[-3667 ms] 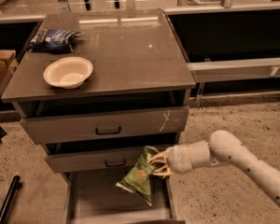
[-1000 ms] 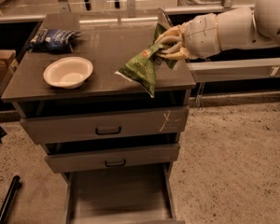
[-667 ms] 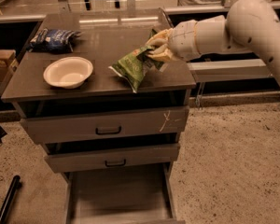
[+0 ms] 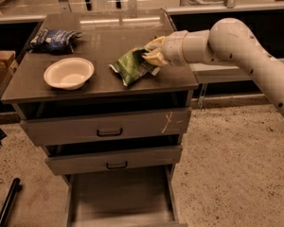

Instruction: Pick green jalapeno chip bag from bottom drawer and place on counter

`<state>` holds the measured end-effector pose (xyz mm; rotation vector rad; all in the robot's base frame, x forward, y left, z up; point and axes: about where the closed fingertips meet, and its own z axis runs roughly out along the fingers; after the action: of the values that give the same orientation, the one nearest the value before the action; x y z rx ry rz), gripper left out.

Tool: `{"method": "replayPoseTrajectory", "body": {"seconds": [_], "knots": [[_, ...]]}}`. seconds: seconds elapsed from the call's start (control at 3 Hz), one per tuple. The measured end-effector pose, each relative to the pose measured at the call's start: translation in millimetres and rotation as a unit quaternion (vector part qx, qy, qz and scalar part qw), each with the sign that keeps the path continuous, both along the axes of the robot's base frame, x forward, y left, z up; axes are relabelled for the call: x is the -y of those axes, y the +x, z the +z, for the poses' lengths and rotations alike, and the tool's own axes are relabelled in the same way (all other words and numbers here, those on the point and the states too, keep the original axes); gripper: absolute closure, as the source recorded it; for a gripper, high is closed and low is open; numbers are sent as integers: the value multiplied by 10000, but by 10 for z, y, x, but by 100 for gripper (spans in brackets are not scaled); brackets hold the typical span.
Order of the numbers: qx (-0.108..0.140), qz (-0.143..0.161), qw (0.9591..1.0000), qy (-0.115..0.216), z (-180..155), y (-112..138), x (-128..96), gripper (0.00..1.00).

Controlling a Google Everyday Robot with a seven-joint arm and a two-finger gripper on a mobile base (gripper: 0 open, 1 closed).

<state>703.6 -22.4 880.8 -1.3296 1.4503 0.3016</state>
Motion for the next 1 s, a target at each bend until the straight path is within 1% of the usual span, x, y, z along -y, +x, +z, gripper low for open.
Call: {"method": "replayPoseTrajectory", "body": {"seconds": [0.33,0.67,1.0], "knots": [[2,0,10000,3,3,0,-1,13],[2,0,10000,3,3,0,-1,0],[-35,230,9993,-276,102,-60,4,0]]}}
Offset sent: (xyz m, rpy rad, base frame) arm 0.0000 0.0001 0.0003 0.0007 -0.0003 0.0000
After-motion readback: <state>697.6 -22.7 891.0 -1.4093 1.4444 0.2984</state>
